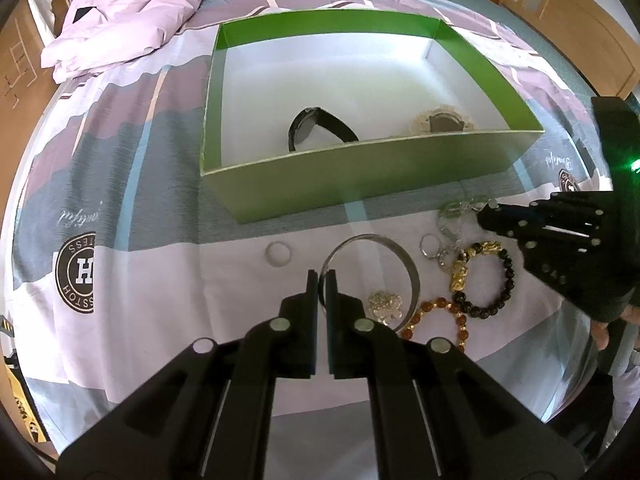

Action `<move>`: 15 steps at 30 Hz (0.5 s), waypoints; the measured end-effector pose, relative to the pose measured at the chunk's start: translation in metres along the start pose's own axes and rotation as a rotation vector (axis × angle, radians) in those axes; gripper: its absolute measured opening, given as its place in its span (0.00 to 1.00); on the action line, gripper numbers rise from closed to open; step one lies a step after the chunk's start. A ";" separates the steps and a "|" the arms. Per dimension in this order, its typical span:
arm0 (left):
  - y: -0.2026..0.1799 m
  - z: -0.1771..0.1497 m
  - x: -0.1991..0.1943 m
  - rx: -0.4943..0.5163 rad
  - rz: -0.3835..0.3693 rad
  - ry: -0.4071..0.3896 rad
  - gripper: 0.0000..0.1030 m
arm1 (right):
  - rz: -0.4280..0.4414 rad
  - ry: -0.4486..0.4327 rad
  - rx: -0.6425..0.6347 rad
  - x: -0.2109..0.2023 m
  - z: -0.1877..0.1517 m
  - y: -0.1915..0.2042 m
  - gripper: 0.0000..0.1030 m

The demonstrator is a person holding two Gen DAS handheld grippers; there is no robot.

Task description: Organize jewelry

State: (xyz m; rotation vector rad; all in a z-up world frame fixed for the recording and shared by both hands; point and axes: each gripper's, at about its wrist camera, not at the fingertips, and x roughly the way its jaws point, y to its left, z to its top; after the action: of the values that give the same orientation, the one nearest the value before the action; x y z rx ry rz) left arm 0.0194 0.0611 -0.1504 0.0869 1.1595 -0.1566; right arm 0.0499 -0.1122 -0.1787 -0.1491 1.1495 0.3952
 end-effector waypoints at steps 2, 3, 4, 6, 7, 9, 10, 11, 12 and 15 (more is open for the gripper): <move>0.001 0.002 -0.005 -0.005 -0.005 -0.015 0.03 | 0.010 -0.038 -0.001 -0.016 0.004 -0.001 0.05; 0.002 0.002 -0.008 -0.006 -0.007 -0.022 0.03 | 0.013 -0.054 -0.003 -0.022 0.005 0.000 0.05; 0.003 0.005 -0.012 -0.010 -0.009 -0.034 0.03 | 0.016 -0.070 -0.004 -0.029 0.005 0.000 0.05; 0.004 0.012 -0.023 -0.019 -0.012 -0.060 0.03 | 0.033 -0.114 -0.001 -0.051 0.009 0.001 0.05; 0.005 0.015 -0.027 -0.022 -0.015 -0.073 0.03 | 0.038 -0.136 0.002 -0.059 0.012 0.002 0.05; 0.007 0.025 -0.043 -0.036 -0.031 -0.116 0.03 | 0.045 -0.192 0.013 -0.078 0.015 -0.001 0.05; 0.007 0.030 -0.048 -0.041 -0.038 -0.131 0.03 | 0.047 -0.217 0.021 -0.086 0.021 -0.003 0.05; 0.007 0.035 -0.052 -0.045 -0.040 -0.145 0.03 | 0.045 -0.251 0.034 -0.095 0.026 -0.006 0.05; 0.007 0.040 -0.056 -0.051 -0.036 -0.157 0.03 | 0.041 -0.267 0.042 -0.098 0.031 -0.006 0.05; 0.008 0.055 -0.064 -0.057 -0.013 -0.213 0.03 | 0.028 -0.317 0.067 -0.107 0.046 -0.019 0.05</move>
State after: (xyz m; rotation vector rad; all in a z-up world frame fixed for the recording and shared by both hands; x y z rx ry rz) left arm 0.0453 0.0661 -0.0699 0.0118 0.9513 -0.1410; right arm 0.0587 -0.1397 -0.0641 -0.0101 0.8519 0.3892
